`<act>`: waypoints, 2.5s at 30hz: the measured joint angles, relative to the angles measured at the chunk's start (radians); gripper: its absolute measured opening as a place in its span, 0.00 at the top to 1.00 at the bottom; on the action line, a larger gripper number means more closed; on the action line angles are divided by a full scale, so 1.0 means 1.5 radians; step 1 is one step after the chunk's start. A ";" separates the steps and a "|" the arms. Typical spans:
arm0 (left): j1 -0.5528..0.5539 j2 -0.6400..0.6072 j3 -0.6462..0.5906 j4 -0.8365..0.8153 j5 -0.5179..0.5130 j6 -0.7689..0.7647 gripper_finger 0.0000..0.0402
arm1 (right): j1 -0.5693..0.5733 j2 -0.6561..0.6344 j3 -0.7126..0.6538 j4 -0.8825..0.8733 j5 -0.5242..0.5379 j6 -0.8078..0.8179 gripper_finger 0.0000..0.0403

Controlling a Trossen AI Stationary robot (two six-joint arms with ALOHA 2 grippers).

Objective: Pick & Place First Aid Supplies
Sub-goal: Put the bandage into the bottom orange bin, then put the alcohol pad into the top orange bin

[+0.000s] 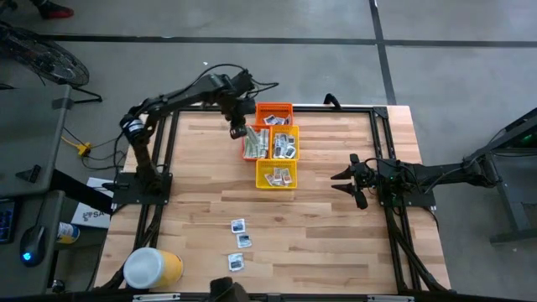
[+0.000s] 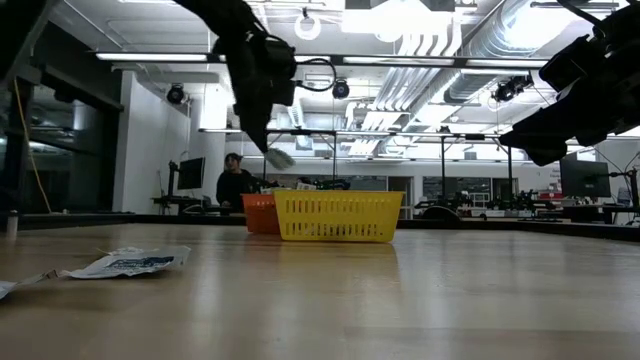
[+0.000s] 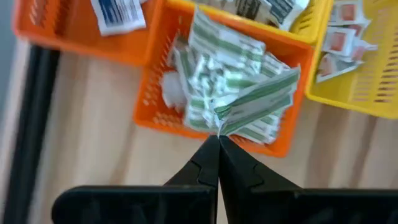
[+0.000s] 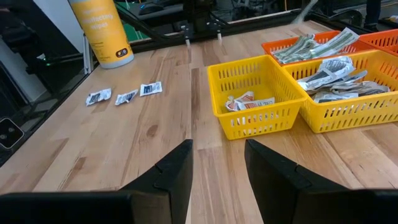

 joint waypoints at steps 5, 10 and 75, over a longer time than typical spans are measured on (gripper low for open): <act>0.000 0.073 0.102 -0.079 -0.010 0.076 1.00 | 0.000 0.000 0.000 0.000 0.000 0.000 0.65; -0.009 0.128 0.159 -0.130 -0.018 0.122 1.00 | 0.000 0.000 0.000 0.000 0.000 0.000 0.65; -0.066 0.177 0.230 -0.269 -0.202 -0.155 0.66 | 0.000 0.000 0.000 0.000 0.000 0.000 0.65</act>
